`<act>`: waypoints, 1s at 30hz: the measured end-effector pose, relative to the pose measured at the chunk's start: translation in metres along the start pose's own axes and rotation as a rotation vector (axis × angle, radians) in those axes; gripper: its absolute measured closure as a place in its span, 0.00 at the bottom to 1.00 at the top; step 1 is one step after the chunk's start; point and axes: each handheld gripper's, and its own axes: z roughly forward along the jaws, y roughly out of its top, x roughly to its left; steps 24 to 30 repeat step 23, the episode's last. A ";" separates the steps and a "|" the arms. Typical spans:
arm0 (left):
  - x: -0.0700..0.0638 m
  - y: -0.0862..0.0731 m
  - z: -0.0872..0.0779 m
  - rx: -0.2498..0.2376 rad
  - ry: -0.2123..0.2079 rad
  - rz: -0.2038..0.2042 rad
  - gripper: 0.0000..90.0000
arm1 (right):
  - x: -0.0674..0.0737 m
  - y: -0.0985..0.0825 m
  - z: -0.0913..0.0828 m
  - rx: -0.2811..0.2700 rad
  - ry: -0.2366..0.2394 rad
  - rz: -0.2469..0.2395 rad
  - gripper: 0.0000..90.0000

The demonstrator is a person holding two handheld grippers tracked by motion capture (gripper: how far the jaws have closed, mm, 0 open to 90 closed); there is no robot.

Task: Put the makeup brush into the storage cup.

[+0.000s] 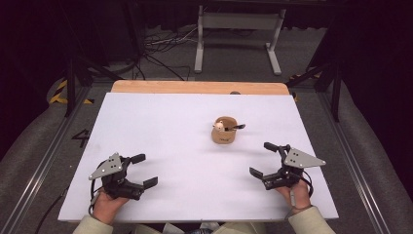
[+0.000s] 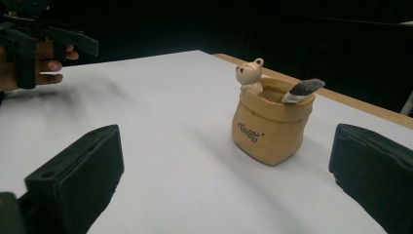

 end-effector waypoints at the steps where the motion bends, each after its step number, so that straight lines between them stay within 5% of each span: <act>1: -0.001 -0.001 0.001 -0.002 0.005 0.003 0.03 | 0.001 -0.002 0.001 -0.005 0.000 0.005 0.00; 10: 0.001 -0.008 0.006 -0.017 0.018 -0.005 0.03 | 0.000 -0.014 0.006 0.000 -0.004 0.061 0.00; 15: 0.001 -0.009 0.007 -0.024 0.043 -0.004 0.03 | 0.002 -0.016 0.011 0.037 0.003 0.054 0.00; 30: 0.001 -0.009 0.008 -0.036 0.048 0.014 0.03 | 0.000 -0.015 0.010 0.022 -0.004 0.064 0.00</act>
